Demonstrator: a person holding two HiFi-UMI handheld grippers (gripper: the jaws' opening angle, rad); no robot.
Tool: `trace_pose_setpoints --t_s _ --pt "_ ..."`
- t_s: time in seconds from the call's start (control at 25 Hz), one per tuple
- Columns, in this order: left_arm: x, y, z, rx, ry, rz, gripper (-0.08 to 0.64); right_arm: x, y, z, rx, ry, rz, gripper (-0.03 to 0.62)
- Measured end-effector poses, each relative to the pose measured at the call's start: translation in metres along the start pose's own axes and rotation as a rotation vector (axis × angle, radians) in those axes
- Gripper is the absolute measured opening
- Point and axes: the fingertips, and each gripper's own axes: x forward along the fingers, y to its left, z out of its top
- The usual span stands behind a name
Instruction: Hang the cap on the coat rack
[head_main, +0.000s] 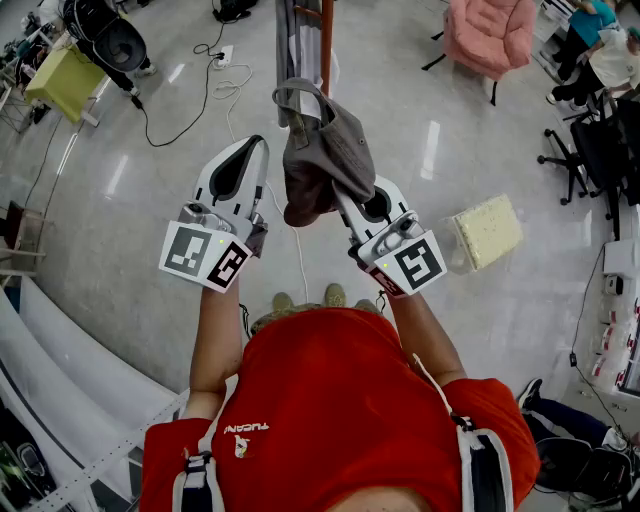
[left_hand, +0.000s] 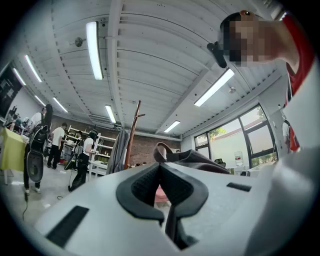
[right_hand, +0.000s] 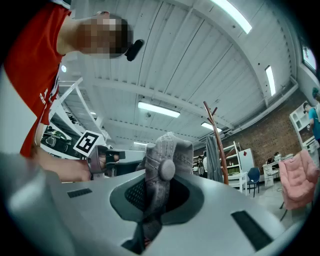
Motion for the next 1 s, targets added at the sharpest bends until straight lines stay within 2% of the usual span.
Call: trace_pose_setpoints --t_s 0.2,0.48,0.8,0.88,1.0 --pt "-0.002 -0.002 -0.002 0.006 0.002 0.007 0.009 0.001 -0.002 0.011 -0.019 -0.074 -0.008 0.037" --pt "-0.008 0.0 -0.006 0.019 0.02 0.034 0.009 0.001 -0.004 0.004 -0.022 -0.061 -0.016 0.038" --pt "-0.012 0.005 -0.022 0.034 0.041 0.083 0.009 0.001 -0.01 -0.036 -0.007 0.039 0.007 0.038" --pt "-0.006 0.01 -0.025 0.034 0.052 0.089 0.009 0.006 -0.021 -0.037 0.005 0.032 -0.01 0.038" --pt "0.016 0.028 -0.023 0.015 0.055 0.088 0.009 0.024 -0.044 -0.024 -0.014 -0.033 -0.031 0.038"
